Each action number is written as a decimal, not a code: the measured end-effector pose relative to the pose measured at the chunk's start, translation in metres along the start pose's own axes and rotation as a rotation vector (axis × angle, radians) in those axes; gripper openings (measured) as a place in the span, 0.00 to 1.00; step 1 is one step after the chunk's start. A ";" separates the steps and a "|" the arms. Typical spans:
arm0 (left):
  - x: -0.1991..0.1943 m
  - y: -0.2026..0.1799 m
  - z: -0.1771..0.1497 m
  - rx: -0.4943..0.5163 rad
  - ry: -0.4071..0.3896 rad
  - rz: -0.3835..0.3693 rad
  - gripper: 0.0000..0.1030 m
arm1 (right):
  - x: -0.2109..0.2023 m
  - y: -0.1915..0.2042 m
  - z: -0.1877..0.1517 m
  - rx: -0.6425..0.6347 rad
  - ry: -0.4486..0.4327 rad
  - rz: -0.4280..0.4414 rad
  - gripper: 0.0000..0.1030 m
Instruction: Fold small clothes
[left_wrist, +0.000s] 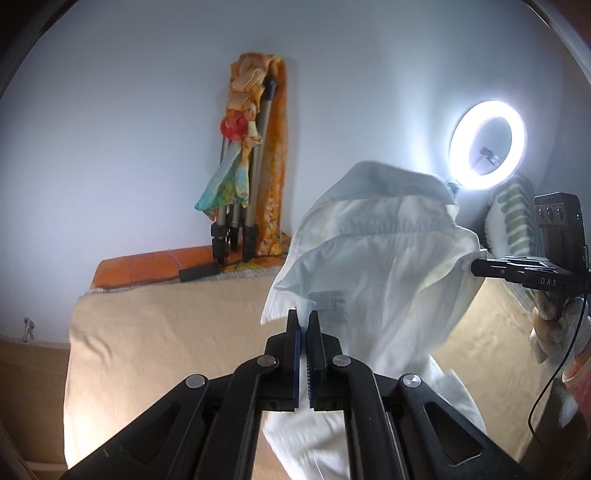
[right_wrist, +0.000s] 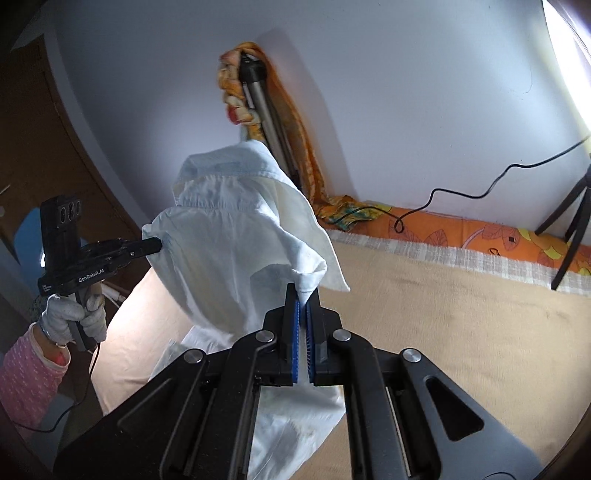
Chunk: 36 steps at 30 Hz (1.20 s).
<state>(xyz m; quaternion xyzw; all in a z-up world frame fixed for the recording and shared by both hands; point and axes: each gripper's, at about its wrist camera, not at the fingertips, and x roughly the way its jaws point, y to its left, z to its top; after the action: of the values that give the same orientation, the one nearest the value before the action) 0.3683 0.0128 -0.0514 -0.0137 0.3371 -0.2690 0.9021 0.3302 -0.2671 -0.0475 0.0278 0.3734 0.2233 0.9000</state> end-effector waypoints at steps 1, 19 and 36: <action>-0.008 -0.004 -0.007 0.006 -0.003 0.002 0.00 | -0.006 0.005 -0.007 -0.001 -0.001 0.000 0.04; -0.055 -0.046 -0.185 0.036 0.146 0.053 0.00 | -0.033 0.062 -0.186 -0.079 0.086 -0.133 0.04; -0.043 0.024 -0.187 -0.582 0.223 -0.267 0.37 | -0.072 -0.037 -0.219 0.665 -0.014 0.243 0.67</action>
<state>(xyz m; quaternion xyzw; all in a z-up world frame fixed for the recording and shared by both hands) 0.2377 0.0838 -0.1756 -0.2853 0.4915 -0.2771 0.7747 0.1498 -0.3559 -0.1659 0.3649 0.4133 0.1947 0.8113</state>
